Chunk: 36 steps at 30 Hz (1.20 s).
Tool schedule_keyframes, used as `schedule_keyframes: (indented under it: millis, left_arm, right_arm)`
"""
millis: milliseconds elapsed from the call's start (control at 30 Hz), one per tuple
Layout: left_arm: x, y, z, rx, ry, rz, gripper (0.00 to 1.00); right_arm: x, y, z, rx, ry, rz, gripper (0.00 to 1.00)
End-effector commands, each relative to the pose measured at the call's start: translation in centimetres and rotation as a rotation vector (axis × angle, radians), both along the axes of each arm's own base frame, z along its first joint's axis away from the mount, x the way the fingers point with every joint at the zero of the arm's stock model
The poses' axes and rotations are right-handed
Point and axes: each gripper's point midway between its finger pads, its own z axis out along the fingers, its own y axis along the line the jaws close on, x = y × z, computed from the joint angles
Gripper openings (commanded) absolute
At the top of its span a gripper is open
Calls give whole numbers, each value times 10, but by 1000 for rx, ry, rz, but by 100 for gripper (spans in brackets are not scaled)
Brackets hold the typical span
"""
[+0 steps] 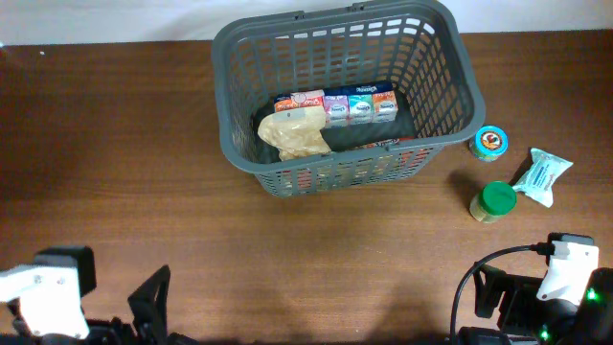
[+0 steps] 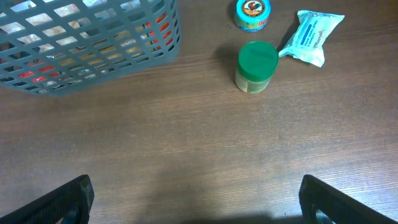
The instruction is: Pack container
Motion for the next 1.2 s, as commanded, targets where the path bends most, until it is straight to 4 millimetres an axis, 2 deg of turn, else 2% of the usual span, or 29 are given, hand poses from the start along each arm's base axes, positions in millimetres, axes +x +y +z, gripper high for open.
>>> schedule_keyframes:
  millis: [0,33,100,200,233,400,1167]
  left_arm:
    - [-8,1,-11,-7,48,-2,99]
    - [-10,-1,-14,-13,63,-8,99]
    - [-17,-23,-19,-70,106,-125,99]
    - [-28,-55,-30,29,119,-440,99]
    - [-26,-57,-41,45,154,-454,99]
    - [-18,-50,-59,93,209,-410,99]
    - [-16,-48,-60,104,209,-397,99]
  right_arm:
    - [1,1,2,-2,-5,14,99]
    - [1,1,2,-2,-5,14,99]
    - [1,1,2,-2,-5,14,99]
    - [1,1,2,-2,-5,14,99]
    - [1,1,2,-2,-5,14,99]
    - [1,1,2,-2,-5,14,99]
    - [1,1,2,-2,-5,14,99]
